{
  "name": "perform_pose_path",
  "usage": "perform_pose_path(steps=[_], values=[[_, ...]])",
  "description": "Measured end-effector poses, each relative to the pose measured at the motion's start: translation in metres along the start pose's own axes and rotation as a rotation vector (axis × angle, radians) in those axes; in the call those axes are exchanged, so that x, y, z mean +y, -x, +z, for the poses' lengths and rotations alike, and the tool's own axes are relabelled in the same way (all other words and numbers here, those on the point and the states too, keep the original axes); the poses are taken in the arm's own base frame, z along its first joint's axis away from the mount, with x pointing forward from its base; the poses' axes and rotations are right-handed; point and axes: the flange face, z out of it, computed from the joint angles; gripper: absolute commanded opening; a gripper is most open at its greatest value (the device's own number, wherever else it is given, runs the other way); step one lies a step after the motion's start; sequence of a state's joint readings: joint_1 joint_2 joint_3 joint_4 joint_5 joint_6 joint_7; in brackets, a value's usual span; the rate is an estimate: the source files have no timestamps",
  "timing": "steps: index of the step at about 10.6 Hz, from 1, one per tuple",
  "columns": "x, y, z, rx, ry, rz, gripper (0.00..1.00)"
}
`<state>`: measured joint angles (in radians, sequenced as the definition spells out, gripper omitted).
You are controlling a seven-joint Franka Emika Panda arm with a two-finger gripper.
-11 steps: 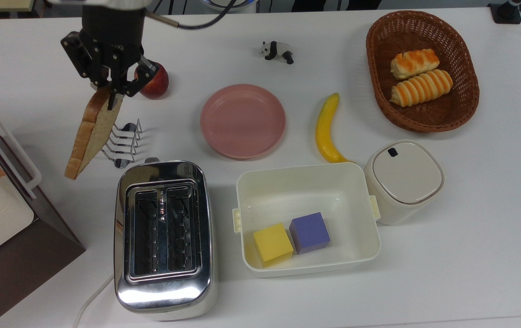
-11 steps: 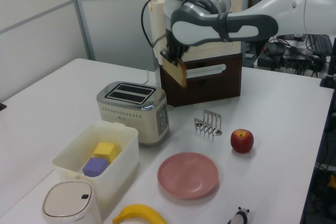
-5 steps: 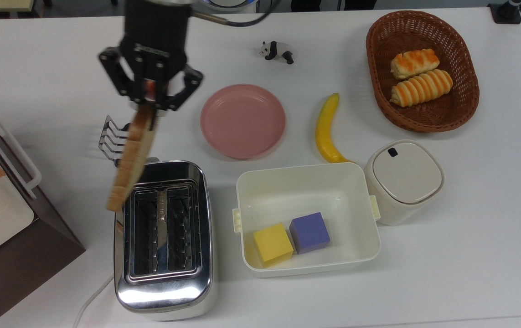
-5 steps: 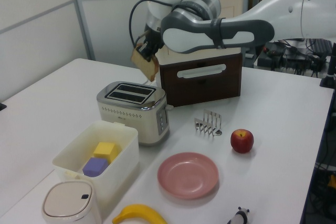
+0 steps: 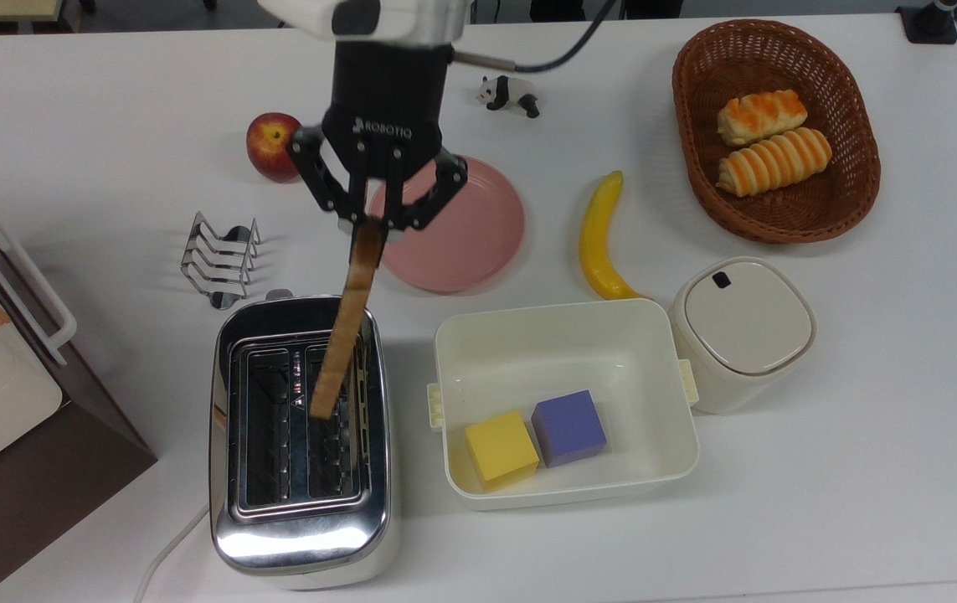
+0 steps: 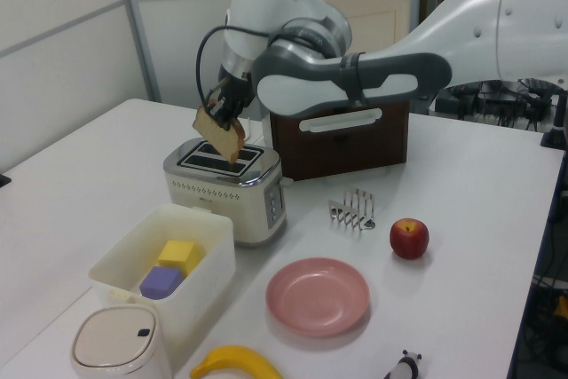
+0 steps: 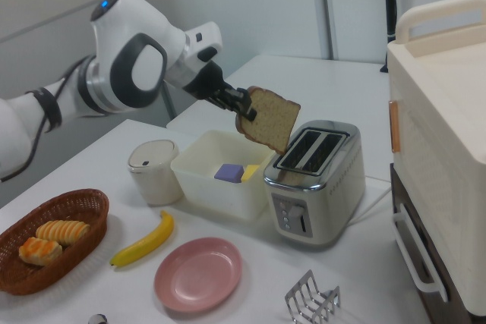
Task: Put the bread in the toaster
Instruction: 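Carry the bread slice over the toaster and align it with a slot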
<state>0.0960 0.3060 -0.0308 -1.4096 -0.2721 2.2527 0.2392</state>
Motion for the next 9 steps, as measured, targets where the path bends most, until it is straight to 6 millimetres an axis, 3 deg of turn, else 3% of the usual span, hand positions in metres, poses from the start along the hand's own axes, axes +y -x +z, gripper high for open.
perform_pose_path(steps=[4,9], values=[[-0.002,0.003,0.029,0.025,-0.009,-0.003,0.00],[0.010,0.003,0.033,0.024,0.001,0.010,0.00]])
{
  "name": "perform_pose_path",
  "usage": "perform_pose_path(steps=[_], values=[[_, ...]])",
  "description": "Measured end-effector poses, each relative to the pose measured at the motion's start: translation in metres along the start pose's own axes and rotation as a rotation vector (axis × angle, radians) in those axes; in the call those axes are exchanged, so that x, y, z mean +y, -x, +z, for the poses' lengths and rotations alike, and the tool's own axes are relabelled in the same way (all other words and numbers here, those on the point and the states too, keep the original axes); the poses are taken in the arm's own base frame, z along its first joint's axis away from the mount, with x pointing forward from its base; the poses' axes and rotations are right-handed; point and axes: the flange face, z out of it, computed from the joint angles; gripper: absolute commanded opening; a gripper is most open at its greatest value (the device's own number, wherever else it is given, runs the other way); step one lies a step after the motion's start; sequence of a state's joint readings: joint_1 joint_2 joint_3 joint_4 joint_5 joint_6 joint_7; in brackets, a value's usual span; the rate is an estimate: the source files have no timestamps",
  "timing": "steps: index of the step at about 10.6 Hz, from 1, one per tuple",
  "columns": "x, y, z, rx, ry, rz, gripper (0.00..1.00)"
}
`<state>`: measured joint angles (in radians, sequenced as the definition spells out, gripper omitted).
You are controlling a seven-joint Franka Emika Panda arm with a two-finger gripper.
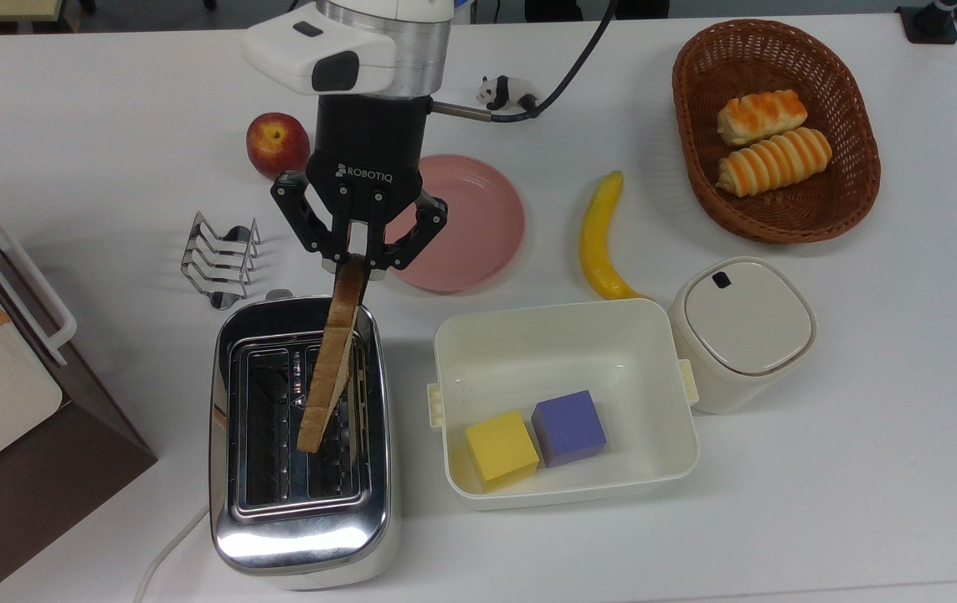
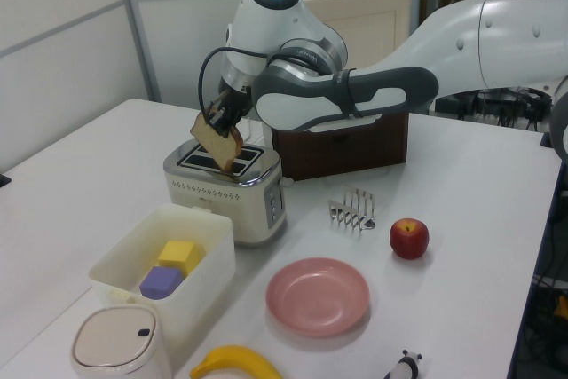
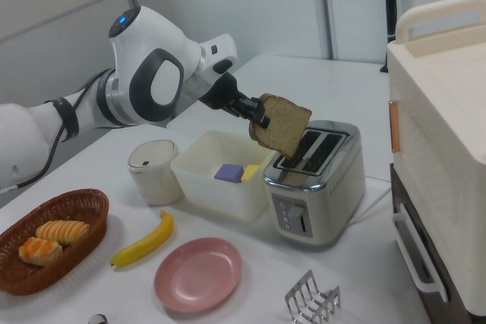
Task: Put the bread in the toaster
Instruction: 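Carry the bread slice over the toaster and align it with a slot, then lower the bread slice down into the toaster slot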
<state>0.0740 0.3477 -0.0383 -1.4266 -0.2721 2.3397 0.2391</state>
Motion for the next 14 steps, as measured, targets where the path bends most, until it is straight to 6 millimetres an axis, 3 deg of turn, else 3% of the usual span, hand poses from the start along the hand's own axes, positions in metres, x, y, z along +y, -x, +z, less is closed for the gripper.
perform_pose_path(steps=[11,14], values=[[0.022,-0.001,0.004,-0.002,0.023,0.023,0.00],[0.019,0.002,0.009,-0.012,0.022,0.018,0.00]])
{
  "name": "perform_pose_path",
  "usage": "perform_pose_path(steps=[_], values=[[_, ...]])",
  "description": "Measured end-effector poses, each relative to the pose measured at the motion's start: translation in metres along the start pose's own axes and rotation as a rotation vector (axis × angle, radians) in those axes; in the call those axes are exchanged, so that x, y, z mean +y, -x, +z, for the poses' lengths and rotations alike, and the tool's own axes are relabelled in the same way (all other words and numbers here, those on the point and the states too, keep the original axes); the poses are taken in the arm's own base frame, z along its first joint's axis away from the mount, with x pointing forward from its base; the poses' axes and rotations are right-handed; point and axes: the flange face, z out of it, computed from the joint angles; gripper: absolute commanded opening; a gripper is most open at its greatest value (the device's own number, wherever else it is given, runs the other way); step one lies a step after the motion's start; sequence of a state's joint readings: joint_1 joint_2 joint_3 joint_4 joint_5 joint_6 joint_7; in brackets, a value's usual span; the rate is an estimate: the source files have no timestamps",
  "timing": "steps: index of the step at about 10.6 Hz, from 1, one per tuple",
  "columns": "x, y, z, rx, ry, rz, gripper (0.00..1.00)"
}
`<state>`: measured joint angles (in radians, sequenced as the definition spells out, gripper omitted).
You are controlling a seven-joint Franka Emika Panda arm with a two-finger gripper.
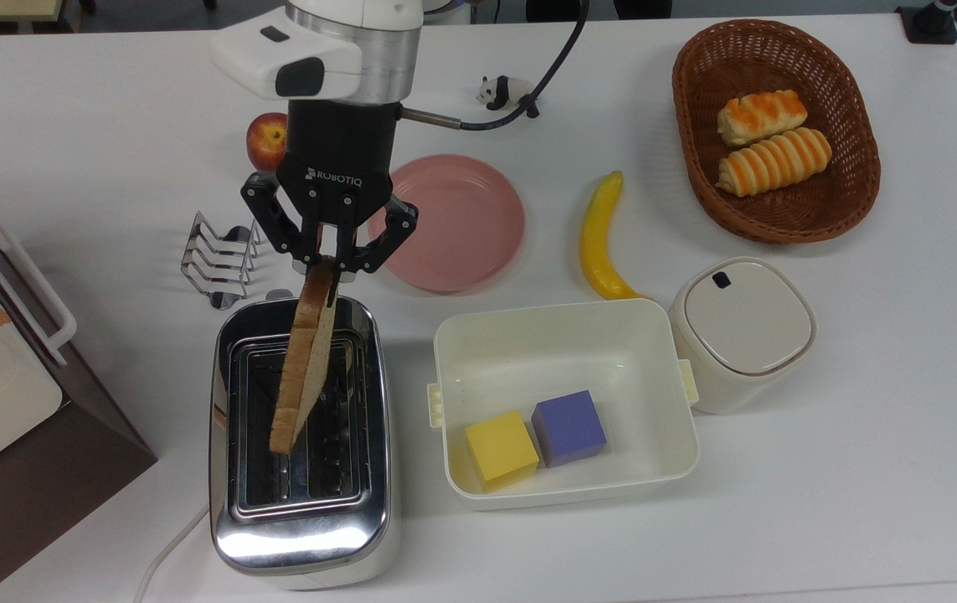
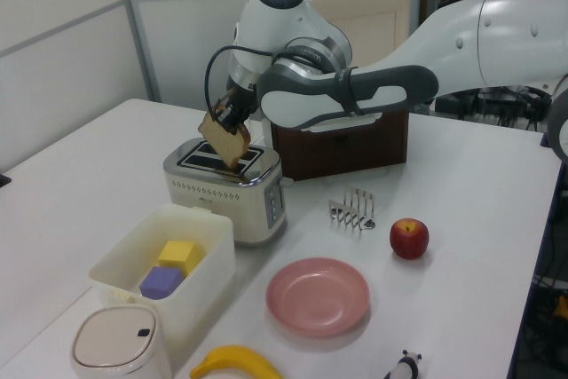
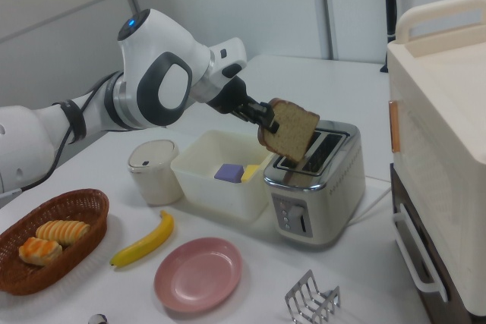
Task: Put the bread in the toaster
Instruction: 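Lower the bread slice down into the toaster slot, then open the gripper to release the bread in the slot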
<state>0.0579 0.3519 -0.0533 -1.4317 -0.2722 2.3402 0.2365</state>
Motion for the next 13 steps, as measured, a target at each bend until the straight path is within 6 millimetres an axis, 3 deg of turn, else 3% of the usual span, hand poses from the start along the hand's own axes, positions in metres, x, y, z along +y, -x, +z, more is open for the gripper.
perform_pose_path(steps=[4,5,6,7,13], values=[[-0.011,0.009,0.012,-0.027,-0.006,-0.016,0.00],[-0.012,0.011,0.014,-0.031,-0.007,-0.018,0.09],[-0.013,0.012,0.015,-0.034,-0.007,-0.019,0.84],[-0.013,0.012,0.016,-0.036,-0.006,-0.019,1.00],[-0.012,0.013,0.017,-0.035,0.001,-0.026,1.00]])
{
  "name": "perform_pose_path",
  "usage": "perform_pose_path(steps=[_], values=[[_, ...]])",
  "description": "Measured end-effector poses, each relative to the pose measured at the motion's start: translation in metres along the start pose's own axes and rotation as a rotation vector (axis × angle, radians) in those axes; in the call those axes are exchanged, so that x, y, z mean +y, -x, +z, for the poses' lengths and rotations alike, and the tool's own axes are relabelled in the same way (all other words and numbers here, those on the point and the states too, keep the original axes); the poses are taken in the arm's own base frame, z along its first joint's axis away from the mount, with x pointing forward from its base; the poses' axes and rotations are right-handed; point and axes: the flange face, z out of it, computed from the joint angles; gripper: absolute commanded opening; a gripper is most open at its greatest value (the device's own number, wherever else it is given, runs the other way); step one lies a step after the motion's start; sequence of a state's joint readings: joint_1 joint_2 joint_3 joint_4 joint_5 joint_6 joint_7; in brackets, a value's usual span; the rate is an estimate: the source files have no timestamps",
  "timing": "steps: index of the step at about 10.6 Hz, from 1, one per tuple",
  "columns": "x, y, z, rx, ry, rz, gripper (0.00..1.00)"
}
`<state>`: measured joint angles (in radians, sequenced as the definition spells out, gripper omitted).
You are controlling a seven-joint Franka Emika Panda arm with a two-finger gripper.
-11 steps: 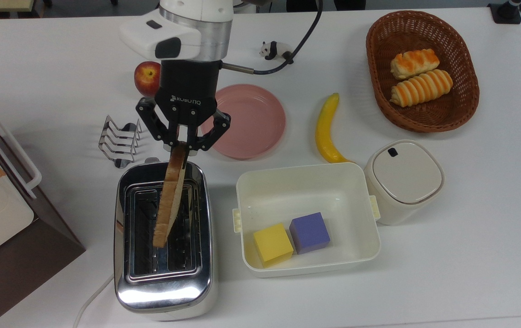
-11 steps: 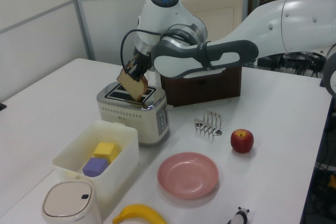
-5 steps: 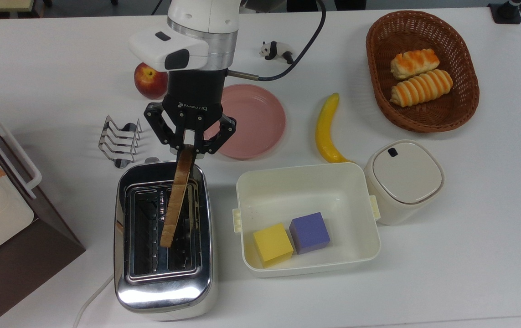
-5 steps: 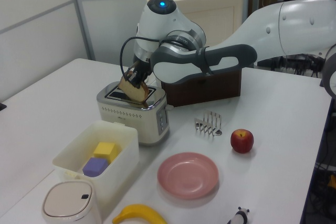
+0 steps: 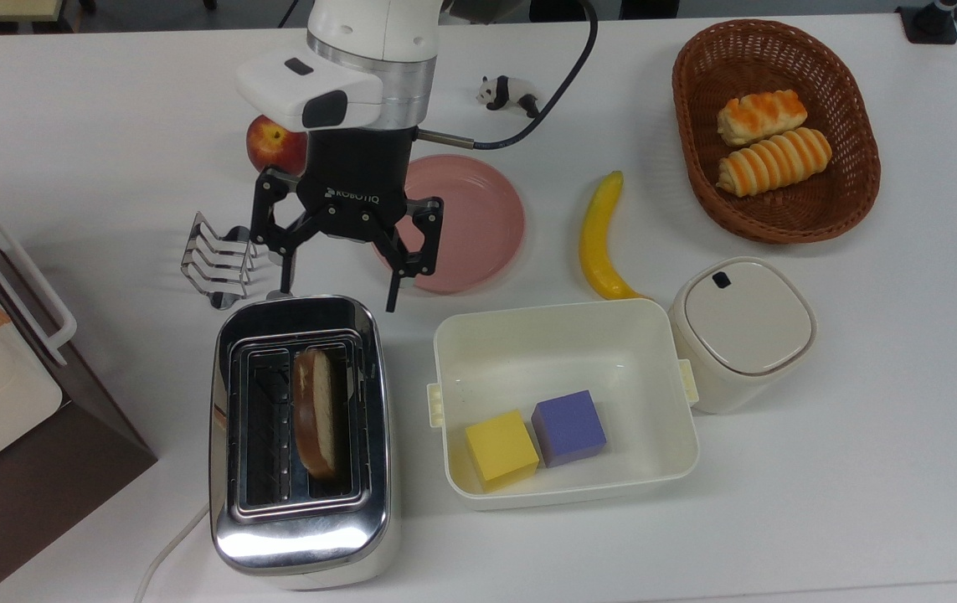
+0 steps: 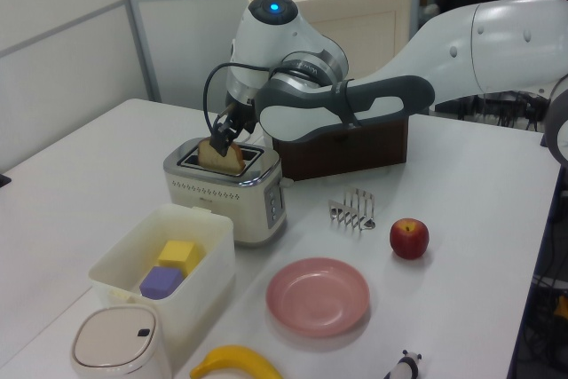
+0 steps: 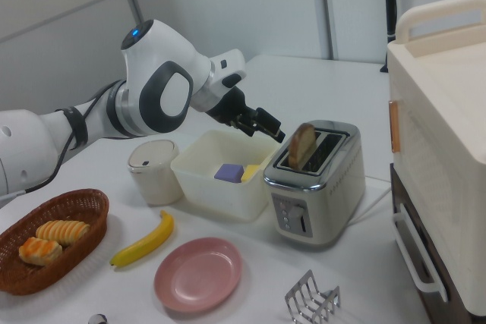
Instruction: Put the bread in the toaster
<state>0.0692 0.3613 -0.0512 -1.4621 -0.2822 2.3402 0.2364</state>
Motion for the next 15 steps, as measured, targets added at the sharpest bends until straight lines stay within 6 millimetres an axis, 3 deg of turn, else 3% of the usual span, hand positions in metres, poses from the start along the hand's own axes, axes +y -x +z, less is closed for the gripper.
perform_pose_path(steps=[2,4,5,7,9,11,13,15], values=[[0.001,0.001,0.001,-0.010,0.003,0.001,1.00],[0.011,0.011,-0.004,-0.126,0.035,0.014,1.00],[0.019,0.018,-0.020,-0.218,0.055,0.027,1.00],[0.034,0.034,-0.074,-0.363,0.053,0.067,1.00],[0.045,0.045,-0.135,-0.413,0.022,0.097,1.00],[0.051,0.053,-0.177,-0.412,-0.028,0.122,1.00],[0.050,0.060,-0.191,-0.410,-0.079,0.137,1.00],[0.053,0.065,-0.183,-0.429,-0.080,0.125,1.00]])
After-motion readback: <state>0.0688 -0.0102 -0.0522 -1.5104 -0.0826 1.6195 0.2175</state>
